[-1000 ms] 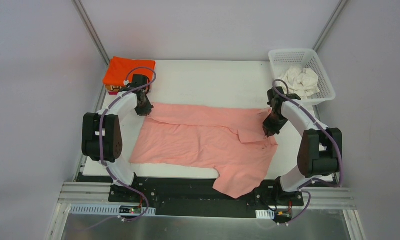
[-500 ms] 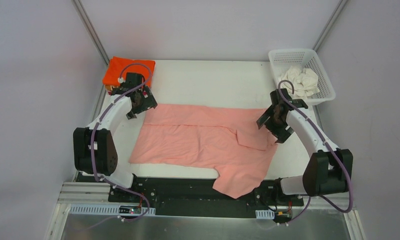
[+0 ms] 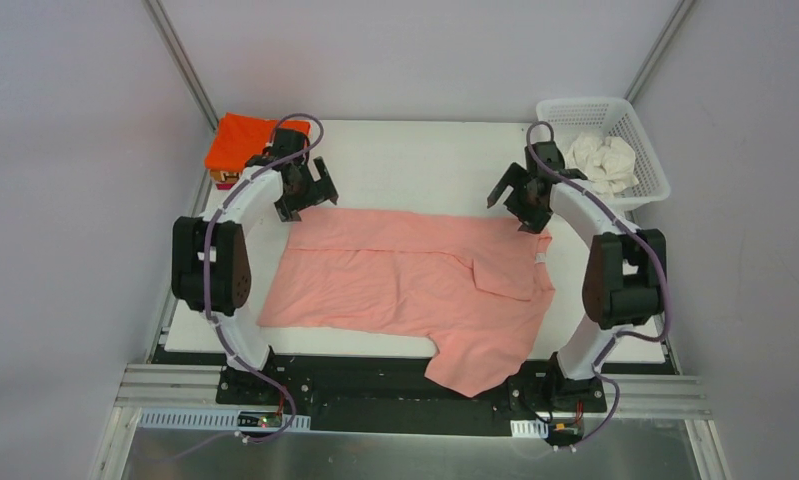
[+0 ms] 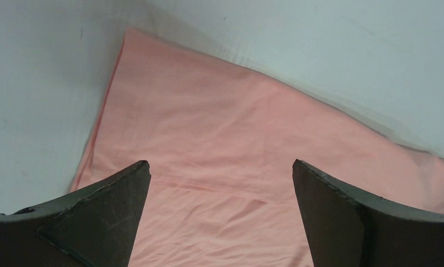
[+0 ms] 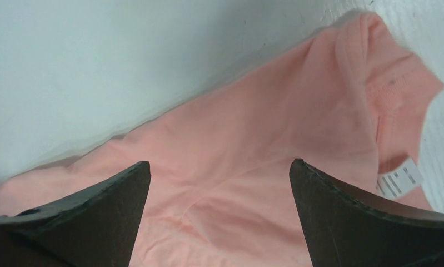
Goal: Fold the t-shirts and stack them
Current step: Fold the flattened tshirt in 1/3 of the way, then grab the side of the flattened tshirt closest away from the robot with both arms
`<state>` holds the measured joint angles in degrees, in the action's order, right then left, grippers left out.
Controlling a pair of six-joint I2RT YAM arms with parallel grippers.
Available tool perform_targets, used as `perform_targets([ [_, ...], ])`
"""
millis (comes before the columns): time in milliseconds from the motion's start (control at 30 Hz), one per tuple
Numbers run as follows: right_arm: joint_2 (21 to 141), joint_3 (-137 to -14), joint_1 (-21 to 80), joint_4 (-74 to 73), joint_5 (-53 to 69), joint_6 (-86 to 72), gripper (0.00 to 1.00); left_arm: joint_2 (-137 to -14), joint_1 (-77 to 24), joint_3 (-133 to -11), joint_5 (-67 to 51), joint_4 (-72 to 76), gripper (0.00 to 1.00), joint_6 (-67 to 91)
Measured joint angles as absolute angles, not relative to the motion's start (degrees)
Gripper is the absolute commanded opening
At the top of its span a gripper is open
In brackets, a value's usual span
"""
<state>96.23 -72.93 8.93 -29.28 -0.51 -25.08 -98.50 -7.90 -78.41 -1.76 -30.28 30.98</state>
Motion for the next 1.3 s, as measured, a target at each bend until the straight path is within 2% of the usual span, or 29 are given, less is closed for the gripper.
perform_targets([
  [233,107.13,-73.25,7.25,-27.46,0.34,-23.77,0.99,-109.69,-7.05,-78.43,-3.64,-30.17,0.99,31.33],
  [500,108.29,-74.26,5.32,-25.98,0.97,-22.33,0.99,-113.08,-3.90,-81.19,-4.12,-29.63,0.99,33.78],
  [700,113.51,-81.54,5.08,-26.85,1.06,-20.21,0.99,-116.86,-3.33,-86.56,-4.27,-29.95,0.99,35.18],
  [1100,118.80,-90.80,4.62,-27.22,3.73,-17.37,0.99,-119.87,-2.98,-93.56,-2.15,-30.59,0.99,36.36],
  [1300,114.19,-91.18,5.87,-30.17,0.43,-17.30,1.00,-113.54,-2.52,-91.24,-2.42,-31.24,0.99,35.40],
])
